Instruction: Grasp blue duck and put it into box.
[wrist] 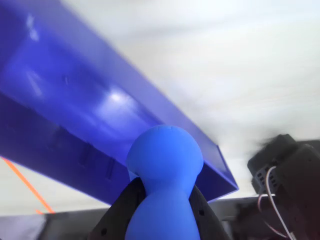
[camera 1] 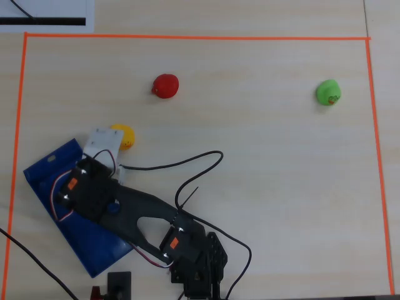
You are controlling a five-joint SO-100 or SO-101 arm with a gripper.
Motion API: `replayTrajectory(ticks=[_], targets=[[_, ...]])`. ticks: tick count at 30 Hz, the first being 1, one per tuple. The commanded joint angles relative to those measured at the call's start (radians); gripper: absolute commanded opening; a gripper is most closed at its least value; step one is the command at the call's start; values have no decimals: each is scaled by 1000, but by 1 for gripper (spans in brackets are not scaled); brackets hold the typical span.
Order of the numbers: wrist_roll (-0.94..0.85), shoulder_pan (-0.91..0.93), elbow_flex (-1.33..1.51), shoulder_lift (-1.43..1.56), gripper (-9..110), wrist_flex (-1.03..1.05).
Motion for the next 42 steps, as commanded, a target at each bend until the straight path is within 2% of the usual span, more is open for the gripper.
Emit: replayTrajectory(ticks=[1,10,15,17,19,24,27,28,31,32,34,37,39,42], targets=[[6,-29,23,32,0,-9],[-63,-225,189,143,0,12],[-71,-253,196,181,1,26],[-72,-245,210,190,8,26],[-80,-255,233,204,10,26],[-120,-264,252,235,37,23],[-141,-227,250,252,41,20],[-144,-199,252,262,39,3],[-196,2,236,295,7,-51],[-227,103,242,328,0,-86],[-321,333,305,434,0,-204],[-486,646,548,669,0,-517],[-554,801,741,836,0,-719],[-617,946,989,1057,0,-884]])
